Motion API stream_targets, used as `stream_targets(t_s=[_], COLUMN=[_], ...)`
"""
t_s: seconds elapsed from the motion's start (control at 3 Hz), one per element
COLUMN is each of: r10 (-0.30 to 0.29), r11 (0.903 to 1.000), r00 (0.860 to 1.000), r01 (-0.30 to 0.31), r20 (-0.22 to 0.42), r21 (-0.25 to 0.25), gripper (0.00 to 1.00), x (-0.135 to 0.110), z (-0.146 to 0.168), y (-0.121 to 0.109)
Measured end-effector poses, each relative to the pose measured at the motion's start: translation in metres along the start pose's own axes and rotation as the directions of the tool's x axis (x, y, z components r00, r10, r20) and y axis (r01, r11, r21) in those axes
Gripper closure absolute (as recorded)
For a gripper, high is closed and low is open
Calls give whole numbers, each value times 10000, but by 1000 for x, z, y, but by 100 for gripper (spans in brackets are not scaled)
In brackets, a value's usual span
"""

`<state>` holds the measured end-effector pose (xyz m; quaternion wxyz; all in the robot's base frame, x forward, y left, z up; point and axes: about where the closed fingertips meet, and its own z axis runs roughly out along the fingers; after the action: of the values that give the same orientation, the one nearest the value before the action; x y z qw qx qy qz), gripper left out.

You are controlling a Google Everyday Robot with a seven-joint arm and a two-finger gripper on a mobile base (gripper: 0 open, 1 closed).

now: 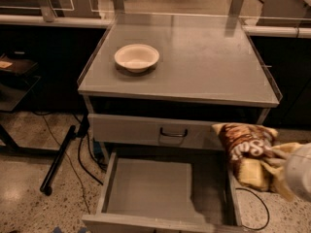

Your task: Pick brown chip bag from middle drawer and place on counter

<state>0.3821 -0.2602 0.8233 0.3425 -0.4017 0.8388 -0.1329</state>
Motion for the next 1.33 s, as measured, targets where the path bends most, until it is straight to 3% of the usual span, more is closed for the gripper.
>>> stream_targets(t_s=[0.33,0.67,1.0,1.33], r10=[-3,16,73,-202], r11=[9865,9872,9736,9482], r00=[10000,9999,9975,9896], r01=[-3,-33,-232,-263], r20=[34,112,707,1426], r21=[1637,1593,2271,3165], gripper=[100,100,100,100], x=[-9,-16,-55,-118], z=[-67,-53,-53,-72], y=[-40,-40,-84,-136])
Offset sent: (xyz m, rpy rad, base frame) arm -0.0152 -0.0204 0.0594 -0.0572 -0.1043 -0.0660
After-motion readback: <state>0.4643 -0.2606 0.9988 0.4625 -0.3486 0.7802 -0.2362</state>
